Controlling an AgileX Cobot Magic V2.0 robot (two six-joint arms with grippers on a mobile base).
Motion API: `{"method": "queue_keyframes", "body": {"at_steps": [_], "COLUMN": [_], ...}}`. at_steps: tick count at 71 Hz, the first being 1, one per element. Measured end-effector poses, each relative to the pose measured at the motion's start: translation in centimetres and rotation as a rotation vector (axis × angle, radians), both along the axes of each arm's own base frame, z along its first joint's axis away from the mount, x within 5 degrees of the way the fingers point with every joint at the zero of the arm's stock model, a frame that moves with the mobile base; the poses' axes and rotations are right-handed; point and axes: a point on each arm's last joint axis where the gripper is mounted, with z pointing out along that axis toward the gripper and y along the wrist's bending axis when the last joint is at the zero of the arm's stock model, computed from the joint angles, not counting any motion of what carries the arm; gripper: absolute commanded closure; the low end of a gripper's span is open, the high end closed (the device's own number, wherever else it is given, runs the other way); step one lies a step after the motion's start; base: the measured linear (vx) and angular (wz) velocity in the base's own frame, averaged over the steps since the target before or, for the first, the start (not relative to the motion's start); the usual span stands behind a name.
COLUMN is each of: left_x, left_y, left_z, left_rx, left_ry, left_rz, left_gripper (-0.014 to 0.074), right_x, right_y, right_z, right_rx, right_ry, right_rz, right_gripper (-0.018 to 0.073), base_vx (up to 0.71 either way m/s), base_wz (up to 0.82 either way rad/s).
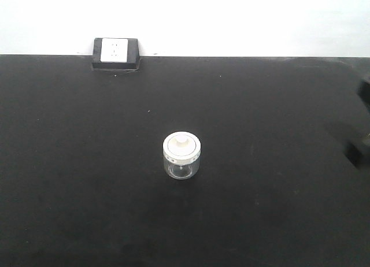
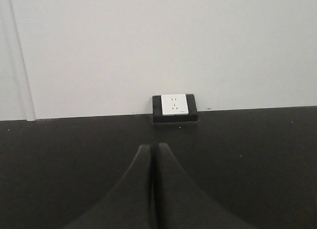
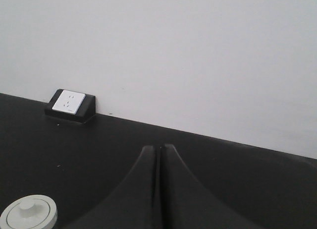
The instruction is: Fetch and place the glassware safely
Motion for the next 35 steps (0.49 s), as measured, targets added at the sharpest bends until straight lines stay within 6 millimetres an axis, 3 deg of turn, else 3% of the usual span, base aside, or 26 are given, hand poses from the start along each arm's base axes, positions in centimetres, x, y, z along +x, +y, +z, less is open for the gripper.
{"method": "queue_keyframes", "body": {"at_steps": [21, 35], "left_x": [0.0, 0.0], "left_y": [0.0, 0.0], "left_z": [0.0, 0.0], "left_rx": [0.000, 0.000], "left_ry": [0.000, 0.000], "left_rz": [0.000, 0.000], "left_gripper": [0.0603, 0.0603], "right_x": [-5.4, -7.4], "right_y": [-1.6, -2.0], "right_z": [-3.5, -6.1], "right_rx": [0.031, 0.045], "right_ry": [-0.087, -0.126], "right_rz": [-0.030, -0.033], "right_gripper": [0.0563, 0.0563], "base_vx": [0.00, 0.00], "base_wz": [0.00, 0.00]}}
